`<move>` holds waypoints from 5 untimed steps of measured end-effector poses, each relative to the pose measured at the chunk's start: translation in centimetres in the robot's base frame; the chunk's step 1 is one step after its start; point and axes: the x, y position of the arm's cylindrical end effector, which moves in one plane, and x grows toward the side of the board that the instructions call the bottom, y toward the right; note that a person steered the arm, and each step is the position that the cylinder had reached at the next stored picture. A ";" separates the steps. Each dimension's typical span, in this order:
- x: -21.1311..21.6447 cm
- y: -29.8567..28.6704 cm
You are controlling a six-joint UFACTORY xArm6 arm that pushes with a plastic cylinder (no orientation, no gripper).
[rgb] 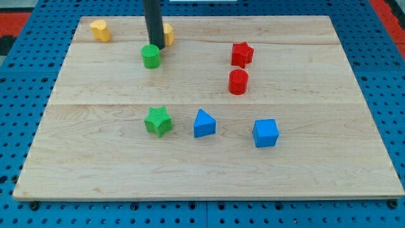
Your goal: Place the yellow hexagon top left to the red star
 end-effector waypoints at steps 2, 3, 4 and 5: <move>-2.7 -1.9; -3.0 2.5; -3.0 5.7; -3.1 1.6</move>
